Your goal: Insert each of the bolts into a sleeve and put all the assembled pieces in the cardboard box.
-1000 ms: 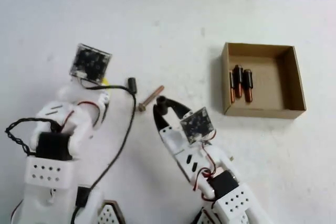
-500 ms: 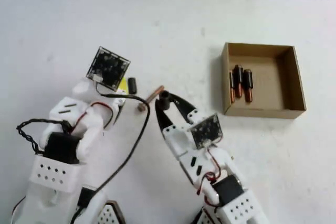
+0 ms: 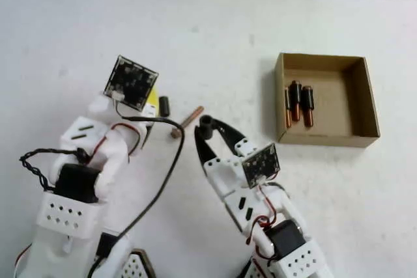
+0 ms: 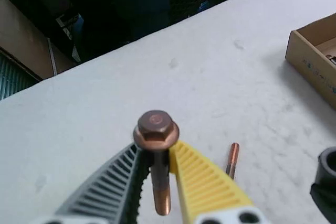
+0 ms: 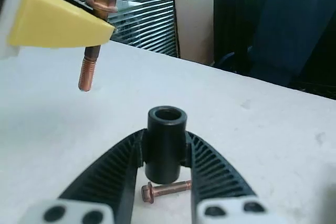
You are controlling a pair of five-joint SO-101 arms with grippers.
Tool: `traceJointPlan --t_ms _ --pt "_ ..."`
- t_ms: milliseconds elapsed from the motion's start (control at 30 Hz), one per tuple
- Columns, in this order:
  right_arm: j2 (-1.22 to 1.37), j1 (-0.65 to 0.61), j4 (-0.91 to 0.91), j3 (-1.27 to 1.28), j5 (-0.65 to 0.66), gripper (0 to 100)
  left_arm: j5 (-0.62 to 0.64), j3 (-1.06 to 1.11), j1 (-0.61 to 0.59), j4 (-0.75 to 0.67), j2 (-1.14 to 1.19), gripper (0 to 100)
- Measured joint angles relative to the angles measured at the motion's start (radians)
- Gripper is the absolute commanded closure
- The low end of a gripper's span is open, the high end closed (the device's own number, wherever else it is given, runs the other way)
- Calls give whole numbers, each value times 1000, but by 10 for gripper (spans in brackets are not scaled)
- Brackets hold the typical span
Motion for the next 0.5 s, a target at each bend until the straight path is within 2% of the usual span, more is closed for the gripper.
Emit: traceJointPlan --t_ms 233,500 --pt "0 0 2 2 0 981 173 0 0 -155 0 977" --pt "0 -2 2 15 0 981 195 0 34 -238 0 977"
